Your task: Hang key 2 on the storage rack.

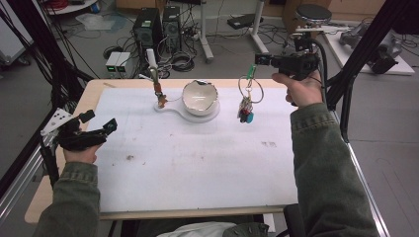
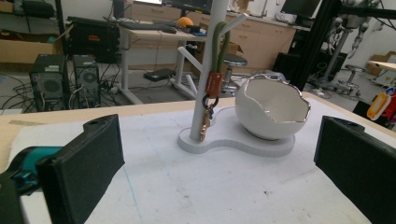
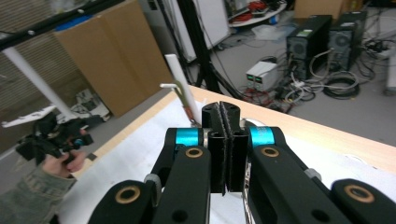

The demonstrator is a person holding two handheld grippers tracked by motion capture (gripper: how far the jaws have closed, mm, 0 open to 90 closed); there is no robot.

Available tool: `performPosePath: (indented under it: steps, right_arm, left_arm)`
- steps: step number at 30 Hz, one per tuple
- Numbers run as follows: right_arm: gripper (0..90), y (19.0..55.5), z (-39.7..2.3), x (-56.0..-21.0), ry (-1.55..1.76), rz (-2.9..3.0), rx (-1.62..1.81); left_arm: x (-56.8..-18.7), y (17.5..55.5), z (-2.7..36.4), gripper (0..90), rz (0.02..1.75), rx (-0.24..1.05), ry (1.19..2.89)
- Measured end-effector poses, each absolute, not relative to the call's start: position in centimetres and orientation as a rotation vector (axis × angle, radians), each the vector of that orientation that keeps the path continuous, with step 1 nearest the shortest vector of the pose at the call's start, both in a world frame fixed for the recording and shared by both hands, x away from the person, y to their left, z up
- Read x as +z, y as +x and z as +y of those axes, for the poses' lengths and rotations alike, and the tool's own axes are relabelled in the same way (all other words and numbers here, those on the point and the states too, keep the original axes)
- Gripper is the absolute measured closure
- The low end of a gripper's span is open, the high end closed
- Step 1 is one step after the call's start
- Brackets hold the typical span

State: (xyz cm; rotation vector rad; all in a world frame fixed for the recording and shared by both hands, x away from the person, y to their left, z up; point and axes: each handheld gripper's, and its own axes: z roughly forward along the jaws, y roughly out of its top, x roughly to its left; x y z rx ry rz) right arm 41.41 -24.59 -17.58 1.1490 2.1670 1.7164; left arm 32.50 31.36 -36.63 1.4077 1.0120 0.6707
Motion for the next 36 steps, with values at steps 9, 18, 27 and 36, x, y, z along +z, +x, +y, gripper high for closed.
performPosePath:
  steps: [9,18,27,36]
  right_arm:
    - [90.0,41.5,-23.1,-17.3,1.109,2.196,1.742]
    - [90.0,41.4,-20.9,-16.2,1.031,2.244,1.764]
    - [90.0,41.3,-18.3,-14.7,0.945,2.291,1.8]
    - [90.0,41.2,-15.5,-13.6,0.853,2.354,1.831]
  left_arm:
    - [-34.8,33.2,30.1,1.7,0.96,0.647,1.432]
    - [-33.1,34.3,28.1,1.7,0.892,0.627,1.471]
    - [-32.6,35.0,27.1,1.7,0.873,0.588,1.471]
    - [-31.1,35.8,25.4,1.8,0.814,0.549,1.499]
